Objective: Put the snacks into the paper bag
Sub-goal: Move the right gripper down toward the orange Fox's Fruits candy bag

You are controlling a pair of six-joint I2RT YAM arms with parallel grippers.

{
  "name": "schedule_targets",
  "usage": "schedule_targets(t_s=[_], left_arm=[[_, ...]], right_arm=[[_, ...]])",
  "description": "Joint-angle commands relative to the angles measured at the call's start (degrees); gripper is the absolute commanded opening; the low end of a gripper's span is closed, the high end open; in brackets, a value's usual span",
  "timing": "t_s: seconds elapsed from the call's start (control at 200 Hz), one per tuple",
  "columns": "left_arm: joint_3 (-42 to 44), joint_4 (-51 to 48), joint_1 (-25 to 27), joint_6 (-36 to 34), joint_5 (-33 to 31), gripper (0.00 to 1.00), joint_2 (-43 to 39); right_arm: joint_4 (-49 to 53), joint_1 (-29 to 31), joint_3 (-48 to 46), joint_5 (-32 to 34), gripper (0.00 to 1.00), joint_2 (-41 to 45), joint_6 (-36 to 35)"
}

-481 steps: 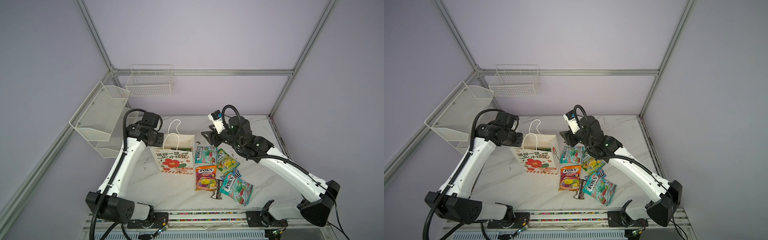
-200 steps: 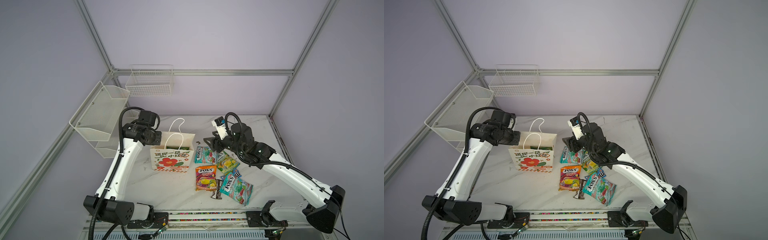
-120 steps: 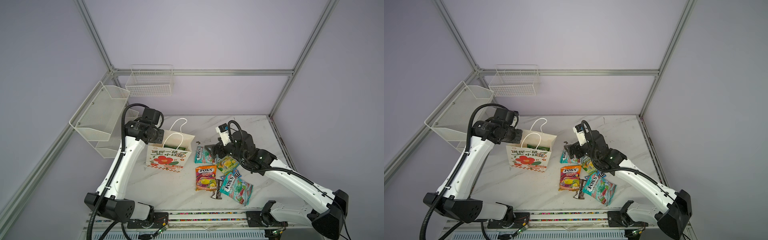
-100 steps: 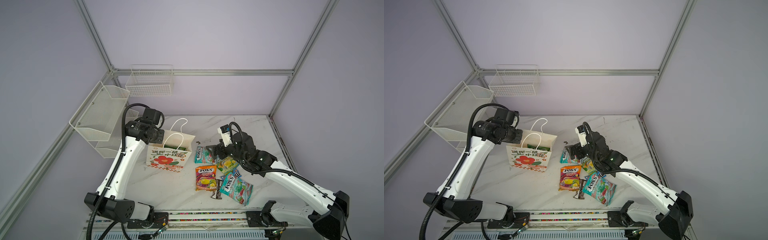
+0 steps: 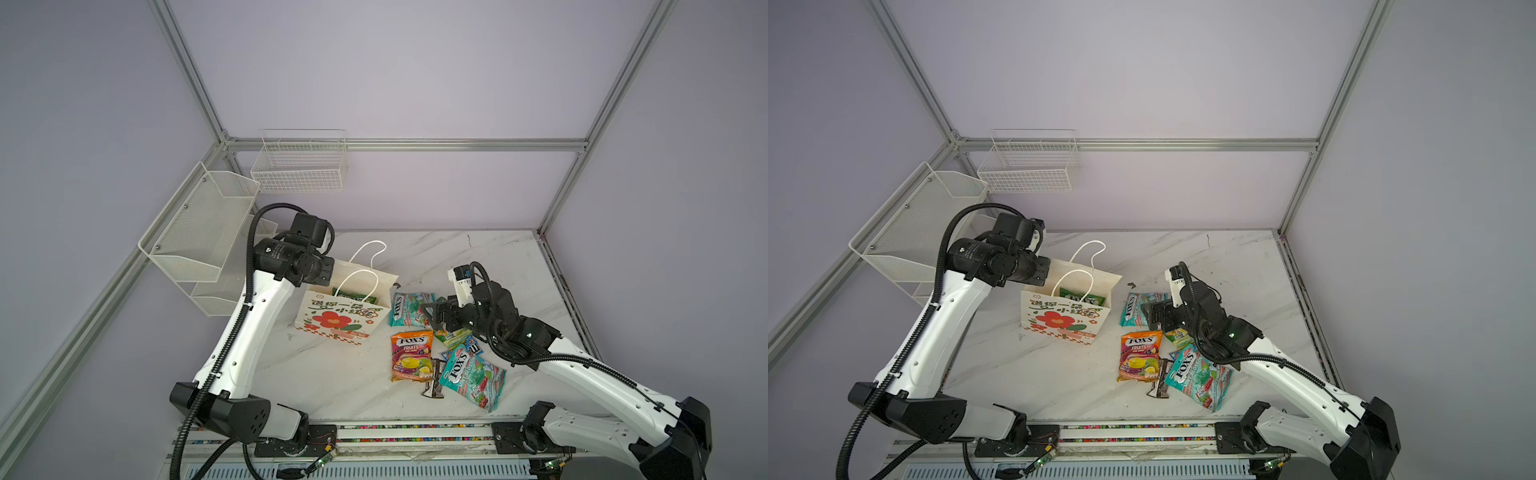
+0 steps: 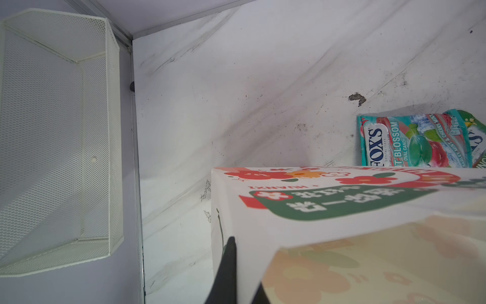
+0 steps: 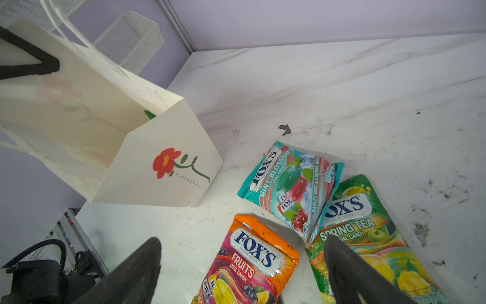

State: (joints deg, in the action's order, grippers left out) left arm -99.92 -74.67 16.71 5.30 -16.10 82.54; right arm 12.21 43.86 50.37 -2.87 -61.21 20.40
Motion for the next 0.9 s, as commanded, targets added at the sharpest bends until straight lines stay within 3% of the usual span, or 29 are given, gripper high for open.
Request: schedule_targets(t_s=[0.0, 0.37, 0.895], left_arm=[[-4.94, 1.46, 0.67, -0.61, 0.34, 0.00, 0.45], [-7.23, 1.47, 1.63, -1.07, -0.16, 0.00, 1.38], [-8.28, 1.54, 2.53, -0.75, -0.29, 0.00, 1.75]], right_arm=[[-1.49, -0.17, -0.04, -0.92, 0.97, -0.52, 2.05], [-1.13, -0.17, -0.26, -2.04, 0.95, -4.24, 3.50], [-1.23, -0.22, -4.61, -2.03, 0.95, -2.12, 5.39]])
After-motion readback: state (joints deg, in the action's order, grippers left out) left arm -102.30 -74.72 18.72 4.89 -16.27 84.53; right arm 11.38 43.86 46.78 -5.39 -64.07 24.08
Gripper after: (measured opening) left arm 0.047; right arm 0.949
